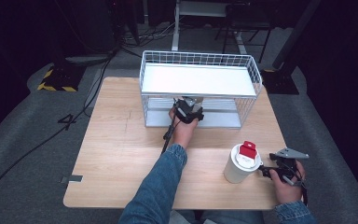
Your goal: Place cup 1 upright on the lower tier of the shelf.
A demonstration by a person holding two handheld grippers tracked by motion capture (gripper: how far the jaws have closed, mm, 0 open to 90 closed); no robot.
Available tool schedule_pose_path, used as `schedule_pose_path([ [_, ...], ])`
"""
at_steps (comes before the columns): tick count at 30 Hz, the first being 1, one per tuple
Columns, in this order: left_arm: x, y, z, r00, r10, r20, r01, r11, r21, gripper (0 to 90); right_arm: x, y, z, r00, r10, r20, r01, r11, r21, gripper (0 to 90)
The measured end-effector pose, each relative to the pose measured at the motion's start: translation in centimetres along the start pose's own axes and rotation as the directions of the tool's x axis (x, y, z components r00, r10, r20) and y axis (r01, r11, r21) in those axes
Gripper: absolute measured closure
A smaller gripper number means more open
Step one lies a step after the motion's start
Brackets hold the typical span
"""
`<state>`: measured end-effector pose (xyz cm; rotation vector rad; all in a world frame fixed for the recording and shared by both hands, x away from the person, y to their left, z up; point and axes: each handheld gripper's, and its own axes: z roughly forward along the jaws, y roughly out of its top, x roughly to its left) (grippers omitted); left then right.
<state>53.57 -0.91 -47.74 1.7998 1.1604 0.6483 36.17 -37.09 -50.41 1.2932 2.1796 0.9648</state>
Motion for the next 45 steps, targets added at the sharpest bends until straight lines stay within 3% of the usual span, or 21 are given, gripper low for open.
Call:
schedule_pose_path([
  [4, -0.3, 0.0, 0.3, 0.9997, 0.025, 0.001, -0.025, 0.9996, 0.014, 22.7, 0.0, 0.0, 0.0, 1.0, 0.0, 0.0, 0.0, 1.0, 0.001, 21.9],
  [7, -0.3, 0.0, 0.5, 0.9999, 0.007, 0.016, -0.007, 0.9997, 0.022, 22.7, 0.0, 0.0, 0.0, 1.0, 0.0, 0.0, 0.0, 1.0, 0.001, 21.8],
  [8, -0.1, 0.1, 0.6, 0.9988, 0.02, 0.045, -0.021, 0.9995, 0.024, 22.7, 0.0, 0.0, 0.0, 1.0, 0.0, 0.0, 0.0, 1.0, 0.001, 21.9],
  [10, -0.2, 0.1, 0.6, 0.9999, 0.005, 0.016, -0.006, 0.9995, 0.03, 22.7, 0.0, 0.0, 0.0, 1.0, 0.0, 0.0, 0.0, 1.0, 0.001, 21.9],
  [15, 0.1, 0.0, 0.8, 0.9991, -0.021, 0.038, 0.019, 0.999, 0.039, 22.7, 0.0, 0.0, 0.0, 1.0, 0.0, 0.0, 0.0, 1.0, 0.001, 21.8],
  [16, 0.2, 0.0, 0.8, 0.9996, -0.007, 0.026, 0.006, 0.9991, 0.041, 22.6, 0.0, 0.0, 0.0, 1.0, 0.0, 0.0, 0.0, 1.0, 0.001, 21.8],
  [17, 0.3, 0.0, 0.9, 0.9992, -0.007, 0.039, 0.005, 0.999, 0.045, 22.7, 0.0, 0.0, 0.0, 1.0, 0.0, 0.0, 0.0, 1.0, 0.001, 21.8],
  [20, 0.3, 0.0, 0.9, 0.9997, -0.016, 0.018, 0.015, 0.9992, 0.036, 22.6, 0.0, 0.0, 0.0, 1.0, 0.001, -0.001, -0.001, 1.0, 0.001, 21.9],
  [28, 0.4, -0.2, 1.0, 0.9996, 0.01, 0.027, -0.012, 0.9985, 0.054, 21.4, 0.0, 0.0, 0.0, 1.0, 0.001, -0.001, -0.001, 1.0, 0.0, 21.9],
  [29, 0.3, -0.2, 1.0, 0.9998, 0.003, 0.021, -0.004, 0.9983, 0.059, 19.3, 0.0, 0.0, 0.0, 1.0, 0.0, 0.0, 0.0, 1.0, 0.001, 21.9],
  [30, 0.3, -0.3, 1.1, 0.9986, -0.021, 0.049, 0.018, 0.9981, 0.06, 17.0, 0.0, 0.0, 0.0, 1.0, 0.0, -0.001, 0.0, 1.0, 0.0, 21.9],
  [31, 0.6, -0.2, 1.0, 0.9992, 0.014, 0.038, -0.017, 0.997, 0.075, 15.3, 0.0, 0.0, 0.0, 1.0, -0.001, -0.002, 0.001, 1.0, 0.0, 21.9],
  [32, 0.5, -0.3, 1.0, 0.9995, -0.003, 0.033, 0.0, 0.9975, 0.07, 15.5, 0.0, 0.0, 0.0, 1.0, -0.001, -0.002, 0.001, 1.0, 0.0, 21.9],
  [38, 0.5, -0.1, 0.7, 0.9992, -0.006, 0.041, 0.004, 0.9984, 0.056, 15.3, 0.0, 0.0, 0.0, 1.0, -0.002, -0.004, 0.002, 1.0, 0.0, 21.9],
  [41, 0.5, 0.2, 0.3, 0.9987, 0.023, 0.044, -0.026, 0.9969, 0.074, 15.4, 0.0, 0.0, 0.0, 1.0, -0.002, -0.004, 0.002, 1.0, 0.0, 21.8],
  [43, 0.4, 0.3, 0.1, 0.999, 0.01, 0.044, -0.013, 0.9982, 0.058, 15.4, 0.1, 0.0, 0.0, 1.0, -0.003, -0.004, 0.003, 1.0, 0.0, 21.9],
  [45, 0.6, 0.5, -0.3, 0.9984, 0.033, 0.046, -0.036, 0.997, 0.069, 15.3, 0.1, 0.0, 0.0, 1.0, -0.003, -0.005, 0.003, 1.0, 0.0, 21.8],
])
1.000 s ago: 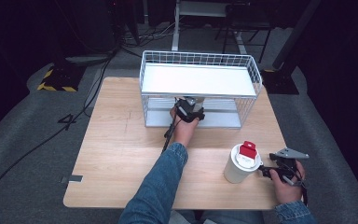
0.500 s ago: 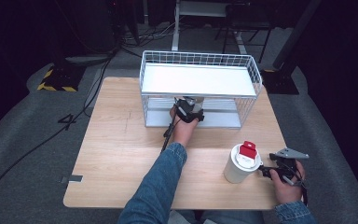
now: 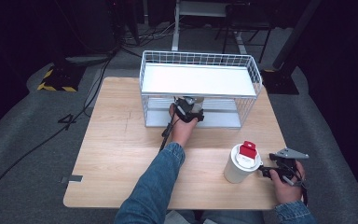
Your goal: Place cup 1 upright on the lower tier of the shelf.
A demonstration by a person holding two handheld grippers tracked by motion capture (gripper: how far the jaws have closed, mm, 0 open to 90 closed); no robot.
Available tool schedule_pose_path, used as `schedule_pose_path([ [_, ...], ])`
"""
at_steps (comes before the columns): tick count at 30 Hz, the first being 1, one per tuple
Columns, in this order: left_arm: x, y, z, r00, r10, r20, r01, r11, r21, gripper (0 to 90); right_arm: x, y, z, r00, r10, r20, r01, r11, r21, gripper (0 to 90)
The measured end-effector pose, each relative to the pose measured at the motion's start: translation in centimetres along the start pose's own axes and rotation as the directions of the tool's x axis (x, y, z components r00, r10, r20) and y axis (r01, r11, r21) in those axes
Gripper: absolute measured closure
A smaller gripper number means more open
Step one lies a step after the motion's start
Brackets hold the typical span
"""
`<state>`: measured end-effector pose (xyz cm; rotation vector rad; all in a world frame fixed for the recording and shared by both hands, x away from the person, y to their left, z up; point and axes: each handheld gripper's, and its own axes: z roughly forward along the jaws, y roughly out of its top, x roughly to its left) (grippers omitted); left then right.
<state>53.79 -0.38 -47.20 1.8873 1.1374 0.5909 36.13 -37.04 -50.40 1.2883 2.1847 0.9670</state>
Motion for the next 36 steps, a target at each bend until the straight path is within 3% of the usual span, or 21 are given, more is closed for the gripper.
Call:
schedule_pose_path([
  [3, -0.2, 0.0, -0.5, 1.0, -0.005, 0.0, 0.005, 1.0, -0.002, 15.4, 0.0, 0.0, 0.0, 1.0, 0.0, 0.0, 0.0, 1.0, 0.0, 21.9],
  [4, -0.1, 0.0, -0.8, 0.9995, 0.019, -0.027, -0.019, 0.9998, -0.003, 15.4, 0.0, 0.0, 0.0, 1.0, 0.0, 0.0, 0.0, 1.0, 0.0, 21.9],
  [5, -0.1, 0.0, -1.0, 0.9993, 0.027, -0.025, -0.027, 0.9996, 0.007, 15.5, 0.0, 0.0, 0.0, 1.0, 0.0, 0.0, 0.0, 1.0, 0.0, 21.9],
  [8, -0.3, -0.2, -1.9, 0.9997, 0.024, -0.005, -0.024, 0.9997, -0.008, 15.6, 0.0, 0.0, 0.0, 1.0, 0.0, 0.0, 0.0, 1.0, 0.0, 21.9],
  [9, -0.2, -0.3, -2.3, 0.9992, 0.04, 0.003, -0.04, 0.9992, -0.004, 15.6, 0.0, 0.0, 0.0, 1.0, 0.0, 0.0, 0.0, 1.0, 0.0, 21.8],
  [13, -0.6, -0.5, -3.7, 0.9997, 0.019, 0.015, -0.018, 0.9994, -0.028, 15.7, 0.0, 0.0, 0.0, 1.0, 0.0, 0.0, 0.0, 1.0, 0.0, 21.8],
  [16, -0.7, -0.5, -4.5, 0.999, 0.024, 0.039, -0.023, 0.9995, -0.022, 16.0, 0.0, 0.0, 0.0, 1.0, -0.001, 0.001, 0.001, 1.0, 0.0, 21.9],
  [28, -1.4, -1.1, -9.0, 0.9935, 0.074, 0.086, -0.068, 0.9951, -0.071, 16.7, 0.1, 0.0, 0.0, 1.0, 0.0, -0.002, 0.0, 1.0, -0.001, 21.9],
  [36, -0.8, -2.0, -12.4, 0.99, 0.092, 0.107, -0.081, 0.9919, -0.097, 16.5, 0.1, 0.0, 0.0, 1.0, 0.0, -0.004, 0.0, 1.0, 0.0, 21.9],
])
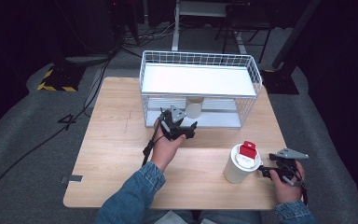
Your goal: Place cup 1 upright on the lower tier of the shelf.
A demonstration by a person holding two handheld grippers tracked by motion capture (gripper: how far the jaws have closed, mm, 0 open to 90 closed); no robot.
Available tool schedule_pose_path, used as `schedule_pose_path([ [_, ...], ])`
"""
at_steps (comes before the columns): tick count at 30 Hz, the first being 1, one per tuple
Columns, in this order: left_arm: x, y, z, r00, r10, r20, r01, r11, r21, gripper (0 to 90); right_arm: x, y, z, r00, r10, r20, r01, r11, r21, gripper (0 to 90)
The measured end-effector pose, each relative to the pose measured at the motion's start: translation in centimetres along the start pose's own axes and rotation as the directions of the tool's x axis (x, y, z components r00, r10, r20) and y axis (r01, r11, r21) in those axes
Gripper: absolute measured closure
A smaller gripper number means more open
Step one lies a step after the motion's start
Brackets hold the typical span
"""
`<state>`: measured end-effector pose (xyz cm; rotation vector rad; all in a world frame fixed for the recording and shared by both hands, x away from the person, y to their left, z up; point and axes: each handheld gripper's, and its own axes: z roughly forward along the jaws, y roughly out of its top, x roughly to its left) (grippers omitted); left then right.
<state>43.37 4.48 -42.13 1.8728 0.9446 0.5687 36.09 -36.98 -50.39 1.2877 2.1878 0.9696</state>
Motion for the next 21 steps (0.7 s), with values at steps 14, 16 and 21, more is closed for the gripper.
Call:
schedule_pose_path([
  [14, 0.6, -2.1, -4.8, 0.9989, 0.041, 0.024, -0.042, 0.9984, 0.037, 17.5, 0.0, 0.0, 0.0, 1.0, 0.0, 0.0, 0.0, 1.0, -0.001, 21.9],
  [16, 0.9, -2.6, -5.8, 0.9992, 0.034, 0.02, -0.035, 0.9988, 0.034, 17.4, 0.0, 0.0, 0.0, 1.0, 0.0, 0.0, 0.0, 1.0, -0.001, 21.9],
  [21, 1.6, -3.5, -7.7, 0.9998, 0.019, 0.01, -0.019, 0.9996, 0.018, 17.4, 0.0, 0.0, 0.0, 1.0, 0.0, 0.0, 0.0, 1.0, 0.0, 21.8],
])
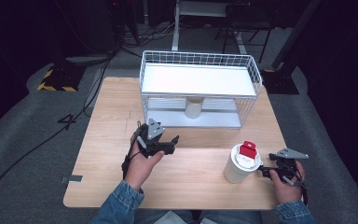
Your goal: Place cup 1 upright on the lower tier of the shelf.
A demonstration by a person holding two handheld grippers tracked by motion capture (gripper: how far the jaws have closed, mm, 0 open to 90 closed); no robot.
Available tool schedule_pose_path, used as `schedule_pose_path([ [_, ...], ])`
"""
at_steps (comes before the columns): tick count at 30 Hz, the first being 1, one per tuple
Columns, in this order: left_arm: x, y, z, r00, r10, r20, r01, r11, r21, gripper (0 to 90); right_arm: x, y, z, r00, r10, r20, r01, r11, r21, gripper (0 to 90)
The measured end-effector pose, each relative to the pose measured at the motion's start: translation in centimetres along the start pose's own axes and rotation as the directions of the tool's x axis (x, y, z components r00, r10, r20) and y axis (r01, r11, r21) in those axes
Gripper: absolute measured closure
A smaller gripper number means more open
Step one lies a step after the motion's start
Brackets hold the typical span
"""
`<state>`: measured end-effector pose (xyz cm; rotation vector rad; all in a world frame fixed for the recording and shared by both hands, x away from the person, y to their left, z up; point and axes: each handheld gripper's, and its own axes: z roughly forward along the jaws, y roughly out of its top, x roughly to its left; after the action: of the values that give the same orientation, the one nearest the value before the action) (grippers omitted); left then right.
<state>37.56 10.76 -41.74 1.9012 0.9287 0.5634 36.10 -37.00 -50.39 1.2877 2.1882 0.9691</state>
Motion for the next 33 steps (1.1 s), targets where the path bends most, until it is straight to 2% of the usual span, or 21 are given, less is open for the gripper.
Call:
schedule_pose_path([
  [3, 0.6, -0.6, -0.7, 1.0, -0.003, -0.001, 0.003, 0.9999, 0.011, 17.4, 0.0, 0.0, 0.0, 1.0, 0.001, 0.002, -0.001, 1.0, 0.001, 20.6],
  [5, 1.0, -0.9, -1.2, 1.0, -0.008, -0.001, 0.008, 0.9997, 0.023, 17.4, -0.1, 0.0, 0.1, 0.9996, 0.021, 0.017, -0.021, 1.0, 0.009, 14.6],
  [15, 2.0, -2.6, -3.2, 1.0, 0.003, -0.008, -0.003, 0.9974, 0.072, 16.9, -0.1, 0.0, 0.1, 0.9995, 0.024, 0.019, -0.024, 1.0, 0.013, 14.4],
  [18, 2.5, -3.8, -4.2, 0.9999, -0.001, -0.014, 0.002, 0.996, 0.089, 16.9, -0.1, 0.1, 0.1, 0.9995, 0.024, 0.019, -0.024, 1.0, 0.013, 14.3],
  [26, 3.9, -6.2, -5.8, 0.9985, -0.045, -0.031, 0.049, 0.992, 0.117, 16.9, -0.2, 0.1, 0.1, 0.9996, 0.023, 0.019, -0.023, 1.0, 0.014, 14.4],
  [28, 4.1, -6.6, -6.0, 0.9989, -0.039, -0.025, 0.042, 0.991, 0.127, 16.8, -0.1, 0.1, 0.1, 0.9995, 0.024, 0.018, -0.024, 1.0, 0.013, 14.4],
  [30, 4.2, -7.0, -6.0, 0.9991, -0.042, -0.002, 0.042, 0.988, 0.149, 16.5, -0.2, 0.1, 0.1, 0.9997, 0.022, 0.012, -0.022, 1.0, 0.013, 15.0],
  [33, 4.5, -7.7, -6.1, 1.0, 0.004, 0.005, -0.005, 0.9833, 0.182, 15.6, -0.2, 0.1, 0.1, 1.0, 0.003, -0.007, -0.003, 1.0, 0.007, 17.5],
])
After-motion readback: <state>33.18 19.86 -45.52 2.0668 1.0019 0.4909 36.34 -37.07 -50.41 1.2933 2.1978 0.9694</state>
